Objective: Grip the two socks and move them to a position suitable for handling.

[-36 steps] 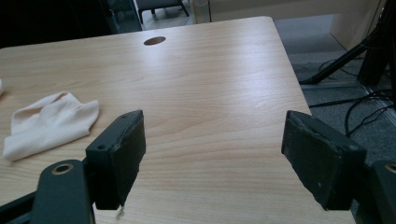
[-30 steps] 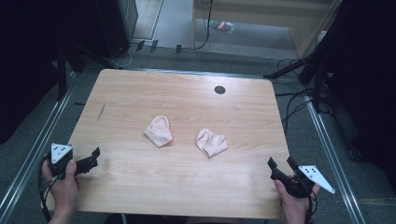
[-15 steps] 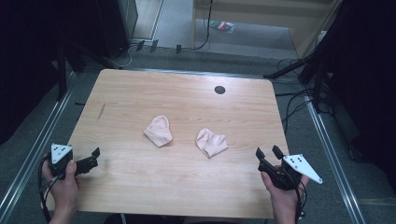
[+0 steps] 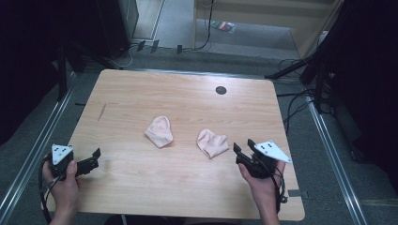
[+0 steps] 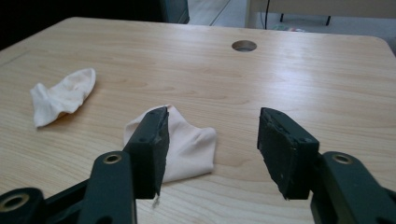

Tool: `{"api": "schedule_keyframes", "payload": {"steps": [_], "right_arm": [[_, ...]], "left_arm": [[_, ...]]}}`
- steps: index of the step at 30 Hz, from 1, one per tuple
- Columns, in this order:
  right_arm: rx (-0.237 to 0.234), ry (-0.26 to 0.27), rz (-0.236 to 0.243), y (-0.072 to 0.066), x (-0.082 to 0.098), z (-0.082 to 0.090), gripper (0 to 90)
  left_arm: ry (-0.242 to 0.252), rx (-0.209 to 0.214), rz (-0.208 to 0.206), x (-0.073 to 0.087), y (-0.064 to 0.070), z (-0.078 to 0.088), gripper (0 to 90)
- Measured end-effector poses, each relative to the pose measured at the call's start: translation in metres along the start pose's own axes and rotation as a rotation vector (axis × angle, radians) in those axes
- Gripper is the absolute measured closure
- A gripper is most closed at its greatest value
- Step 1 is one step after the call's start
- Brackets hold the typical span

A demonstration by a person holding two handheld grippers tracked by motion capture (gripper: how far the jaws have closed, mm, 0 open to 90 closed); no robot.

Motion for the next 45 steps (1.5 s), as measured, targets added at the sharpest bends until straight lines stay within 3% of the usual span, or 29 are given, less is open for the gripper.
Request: {"api": "schedule_keyframes", "payload": {"steps": [7,8,17,29,31,33,37,39,40,41,45], "right_arm": [[-0.025,-0.037,0.045,-0.018,0.000,-0.023,41.2],[-0.030,-0.060,0.060,-0.023,0.003,-0.033,40.6],[-0.051,-0.152,0.091,-0.041,0.021,-0.069,39.0],[-0.043,-0.251,0.098,-0.043,0.045,-0.097,34.2],[-0.039,-0.285,0.098,-0.042,0.053,-0.104,33.0],[-0.039,-0.280,0.094,-0.043,0.054,-0.105,33.7],[-0.028,-0.280,0.090,-0.042,0.054,-0.105,43.2],[-0.017,-0.271,0.081,-0.038,0.054,-0.103,61.3],[-0.017,-0.271,0.081,-0.038,0.054,-0.103,61.3],[-0.024,-0.256,0.071,-0.036,0.054,-0.101,76.4],[-0.044,-0.248,0.037,-0.033,0.053,-0.101,83.5]], "left_arm": [[-0.001,0.000,0.001,0.000,0.000,0.000,1.1],[-0.001,0.000,0.002,0.000,-0.001,0.000,1.1],[-0.001,-0.002,0.007,0.000,-0.001,0.000,1.1],[0.005,-0.012,-0.002,0.000,0.000,0.000,1.1],[0.005,-0.025,-0.035,0.000,0.002,0.000,1.1],[0.009,-0.032,-0.048,0.000,0.004,0.000,1.1],[0.011,-0.037,-0.051,-0.001,0.003,0.002,1.1],[0.019,-0.027,-0.034,-0.003,0.004,0.004,1.1],[0.019,-0.027,-0.034,-0.003,0.004,0.004,1.1],[0.021,-0.022,-0.031,-0.003,0.005,0.004,1.1],[0.030,0.009,-0.038,-0.007,0.017,0.007,1.1]]}}
Point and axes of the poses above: each handheld gripper's, and its own axes: z roughly backward along the jaws, x roughly out of its underside, y roughly to its right, the point moved 7 cm from there along -z, roughly forward along the jaws
